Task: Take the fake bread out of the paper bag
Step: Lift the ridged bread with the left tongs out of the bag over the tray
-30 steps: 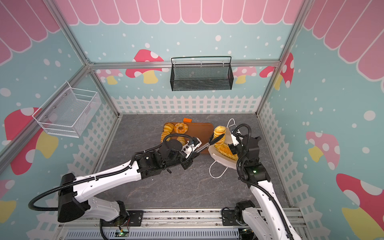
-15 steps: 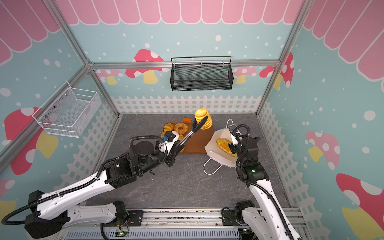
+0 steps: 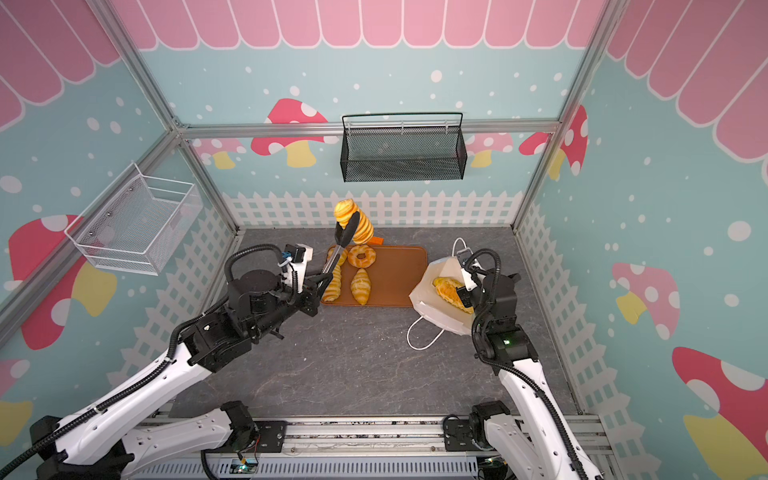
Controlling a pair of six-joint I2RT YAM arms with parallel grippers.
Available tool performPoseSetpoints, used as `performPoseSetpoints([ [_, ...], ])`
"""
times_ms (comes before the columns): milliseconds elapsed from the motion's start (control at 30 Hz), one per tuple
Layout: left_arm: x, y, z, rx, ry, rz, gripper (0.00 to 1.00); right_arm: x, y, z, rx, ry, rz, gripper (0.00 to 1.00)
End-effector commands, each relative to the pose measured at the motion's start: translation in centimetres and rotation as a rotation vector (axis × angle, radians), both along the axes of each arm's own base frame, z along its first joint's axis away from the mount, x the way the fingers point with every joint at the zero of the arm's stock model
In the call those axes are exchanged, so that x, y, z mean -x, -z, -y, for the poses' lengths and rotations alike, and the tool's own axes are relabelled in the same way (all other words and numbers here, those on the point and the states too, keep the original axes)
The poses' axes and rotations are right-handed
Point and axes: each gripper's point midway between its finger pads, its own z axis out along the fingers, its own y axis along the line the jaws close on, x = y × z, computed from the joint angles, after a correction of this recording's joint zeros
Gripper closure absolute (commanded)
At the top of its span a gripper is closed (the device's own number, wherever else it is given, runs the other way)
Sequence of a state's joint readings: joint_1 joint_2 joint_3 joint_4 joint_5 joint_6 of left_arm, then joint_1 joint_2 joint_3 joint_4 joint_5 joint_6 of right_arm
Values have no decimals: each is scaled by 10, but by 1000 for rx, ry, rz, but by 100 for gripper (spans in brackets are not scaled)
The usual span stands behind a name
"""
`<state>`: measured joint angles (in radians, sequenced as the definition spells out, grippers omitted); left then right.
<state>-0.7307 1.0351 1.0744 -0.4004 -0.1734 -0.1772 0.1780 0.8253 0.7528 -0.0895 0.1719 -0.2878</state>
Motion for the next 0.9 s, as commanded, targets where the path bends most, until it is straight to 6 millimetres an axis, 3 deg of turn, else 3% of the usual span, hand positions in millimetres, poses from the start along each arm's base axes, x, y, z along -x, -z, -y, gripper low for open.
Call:
performPoseSetpoints([
  [0, -8, 18, -1, 61, 4, -179, 100, 4, -13, -5, 16, -34, 56, 100],
  [200, -35, 59, 6, 121, 25, -405, 100, 12, -12, -4, 28, -41, 62, 100],
  [667, -99, 109, 76, 186, 156, -643, 100, 27, 1, -1, 22, -36, 43, 100],
  [867, -122, 147, 73, 188, 157, -758, 100, 27, 0, -2, -4, -38, 51, 100],
])
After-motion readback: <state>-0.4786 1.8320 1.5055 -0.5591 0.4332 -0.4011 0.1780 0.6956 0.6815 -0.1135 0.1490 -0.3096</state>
